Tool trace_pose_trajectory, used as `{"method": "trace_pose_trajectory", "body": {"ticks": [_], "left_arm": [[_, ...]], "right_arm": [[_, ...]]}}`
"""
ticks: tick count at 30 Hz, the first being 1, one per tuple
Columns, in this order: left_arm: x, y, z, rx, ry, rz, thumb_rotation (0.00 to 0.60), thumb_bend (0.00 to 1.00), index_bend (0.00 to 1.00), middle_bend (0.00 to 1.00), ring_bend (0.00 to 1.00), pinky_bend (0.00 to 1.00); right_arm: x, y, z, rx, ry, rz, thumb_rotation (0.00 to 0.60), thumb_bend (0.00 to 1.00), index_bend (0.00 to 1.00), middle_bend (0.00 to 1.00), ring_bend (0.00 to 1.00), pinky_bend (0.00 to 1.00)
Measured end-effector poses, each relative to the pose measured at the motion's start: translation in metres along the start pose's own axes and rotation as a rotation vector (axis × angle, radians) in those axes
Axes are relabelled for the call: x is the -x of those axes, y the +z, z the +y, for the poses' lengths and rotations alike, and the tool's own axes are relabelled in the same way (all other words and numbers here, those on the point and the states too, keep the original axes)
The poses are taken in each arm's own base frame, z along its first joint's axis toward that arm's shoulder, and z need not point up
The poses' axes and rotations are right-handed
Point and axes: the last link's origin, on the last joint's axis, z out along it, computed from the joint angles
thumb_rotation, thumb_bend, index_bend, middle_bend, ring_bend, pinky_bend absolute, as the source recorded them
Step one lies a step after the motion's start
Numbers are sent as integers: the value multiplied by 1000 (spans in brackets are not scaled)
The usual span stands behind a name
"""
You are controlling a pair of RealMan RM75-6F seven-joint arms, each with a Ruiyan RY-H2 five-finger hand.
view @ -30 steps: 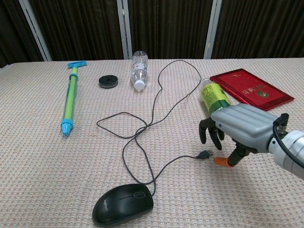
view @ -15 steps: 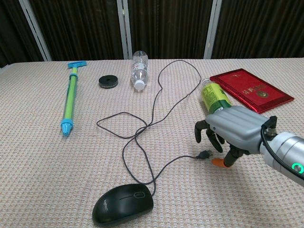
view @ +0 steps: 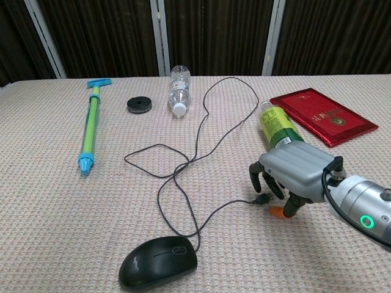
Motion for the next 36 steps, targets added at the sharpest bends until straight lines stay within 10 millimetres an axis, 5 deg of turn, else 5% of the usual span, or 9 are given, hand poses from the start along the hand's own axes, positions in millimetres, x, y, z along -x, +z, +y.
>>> {"method": "trace_pose_trajectory", "body": {"ticks": [21,29,36], "left_arm": [[0,0,-1,-6,-2,-1,600,125,57,0,0,0],[0,0,-1,-8,-5,-5,600,127,58,0,0,0],[1,-1,0,-6,-5,-7,600,127,58,0,0,0]], "right_arm": [[0,-3,-6,-10,4,11,600,269,631,679,535,376],[-19,-4,4,29,82,32,600,269,631,679,535,376],[-47,-2,21,150,373,30,600,270,629,679,532,376]]}}
